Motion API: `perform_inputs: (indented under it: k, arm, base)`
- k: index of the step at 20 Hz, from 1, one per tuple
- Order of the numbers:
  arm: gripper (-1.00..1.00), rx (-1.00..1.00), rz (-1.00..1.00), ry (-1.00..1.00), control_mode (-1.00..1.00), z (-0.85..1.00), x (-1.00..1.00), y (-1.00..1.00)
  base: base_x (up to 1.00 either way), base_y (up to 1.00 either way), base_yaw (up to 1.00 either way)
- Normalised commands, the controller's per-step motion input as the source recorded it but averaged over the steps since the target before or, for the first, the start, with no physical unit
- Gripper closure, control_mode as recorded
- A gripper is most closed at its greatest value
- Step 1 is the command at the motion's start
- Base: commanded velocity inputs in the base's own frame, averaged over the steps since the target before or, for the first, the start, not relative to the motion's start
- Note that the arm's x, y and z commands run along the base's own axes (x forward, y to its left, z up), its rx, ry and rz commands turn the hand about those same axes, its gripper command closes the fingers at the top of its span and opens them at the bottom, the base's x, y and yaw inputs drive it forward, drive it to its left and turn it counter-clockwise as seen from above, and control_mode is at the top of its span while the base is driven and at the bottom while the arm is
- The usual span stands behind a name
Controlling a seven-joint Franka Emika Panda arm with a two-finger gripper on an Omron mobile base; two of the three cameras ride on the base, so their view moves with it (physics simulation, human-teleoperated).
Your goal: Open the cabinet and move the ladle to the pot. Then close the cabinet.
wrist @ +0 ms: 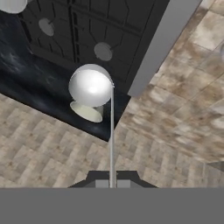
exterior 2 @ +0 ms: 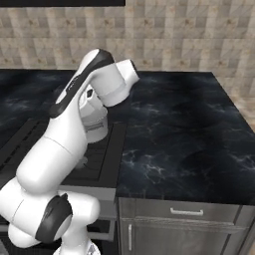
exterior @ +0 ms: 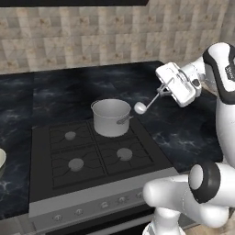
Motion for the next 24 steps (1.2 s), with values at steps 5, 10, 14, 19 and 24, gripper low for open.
perform_inputs:
  k: [5,10,14,19,24]
  arm:
    - [1.0,0.0,0.0,0.07,-1.0,-0.1,0.32,0.0]
    - [1.0,0.0,0.0,0.06,-1.0,-0.19,0.24,0.0]
    - [1.0,0.0,0.0,0.08,-1.0,-0.24,0.25,0.0]
    - [1.0,-0.01,0.0,0.02,-1.0,-0.12,0.36,0.0]
    - [1.0,-0.04,0.0,0.0,-1.0,-0.01,0.53,0.14]
  base:
    - [0.0,0.0,0.0]
    - [0.0,0.0,0.0]
    - [0.0,0.0,0.0]
    - [0.0,0.0,0.0]
    - [0.0,0.0,0.0]
